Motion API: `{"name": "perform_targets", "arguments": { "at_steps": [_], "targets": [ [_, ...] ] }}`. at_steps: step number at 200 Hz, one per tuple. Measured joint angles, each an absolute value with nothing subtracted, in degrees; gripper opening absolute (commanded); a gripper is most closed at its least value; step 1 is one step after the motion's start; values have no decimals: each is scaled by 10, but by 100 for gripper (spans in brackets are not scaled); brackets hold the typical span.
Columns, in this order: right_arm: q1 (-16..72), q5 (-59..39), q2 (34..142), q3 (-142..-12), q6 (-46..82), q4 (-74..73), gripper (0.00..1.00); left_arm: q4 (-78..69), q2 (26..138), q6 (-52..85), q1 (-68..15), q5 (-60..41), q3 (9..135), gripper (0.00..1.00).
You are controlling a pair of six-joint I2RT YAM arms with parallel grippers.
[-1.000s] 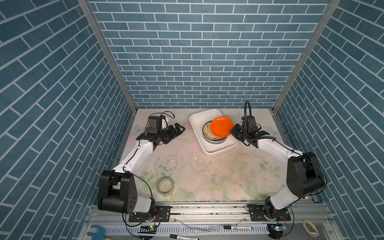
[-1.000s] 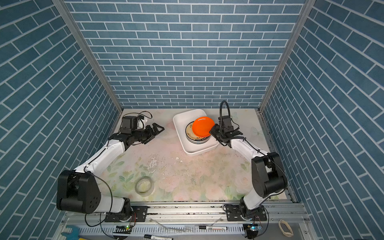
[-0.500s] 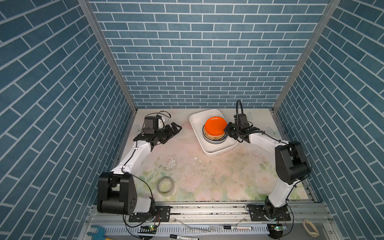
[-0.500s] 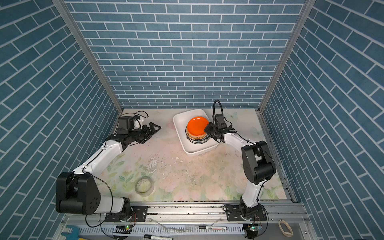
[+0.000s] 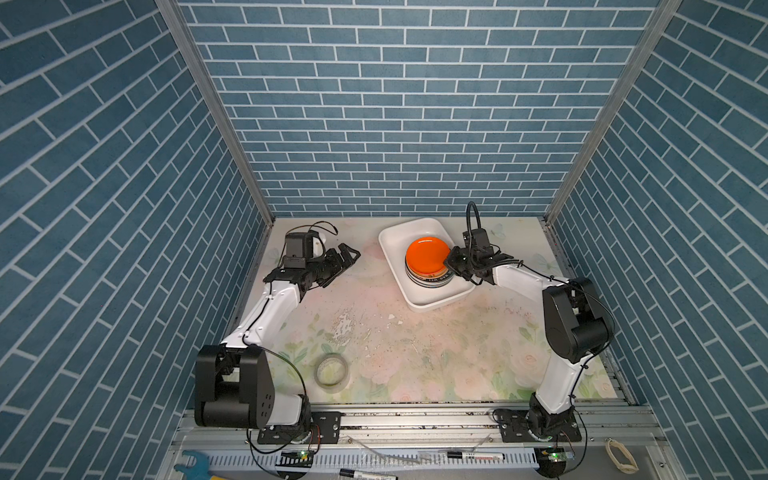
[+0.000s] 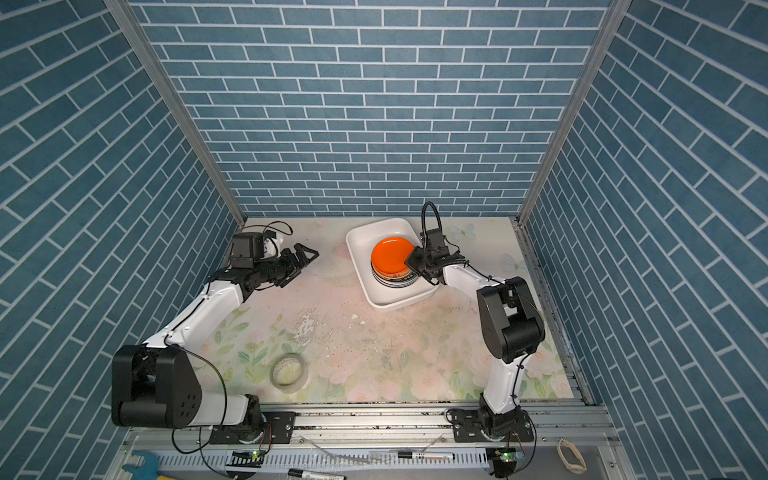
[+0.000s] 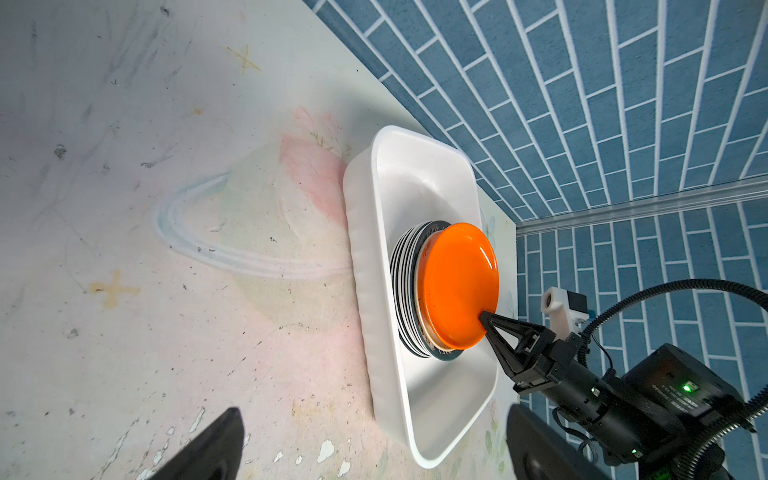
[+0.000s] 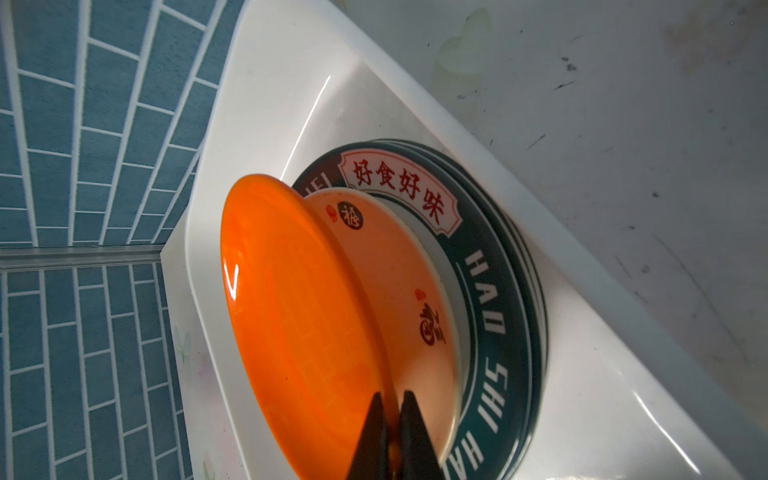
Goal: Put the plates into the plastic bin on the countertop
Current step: 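Lower the orange plate onto the bin stack and open the right gripper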
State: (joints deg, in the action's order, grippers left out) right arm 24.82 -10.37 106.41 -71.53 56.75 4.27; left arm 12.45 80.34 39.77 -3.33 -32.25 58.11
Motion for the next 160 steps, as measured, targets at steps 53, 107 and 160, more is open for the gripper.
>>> {"name": "perform_targets", "arguments": {
  "at_steps": [53,107,160],
  "targets": [
    [248,-104,1072,-717,567,43,7,117,803,404,-27,-327,573,100],
    [248,-104,1074,-717,568,43,20,112,803,408,-23,-329,572,100],
    [248,-105,1074,-717,568,42,24,108,803,412,-21,-331,572,100]
  ]
}}
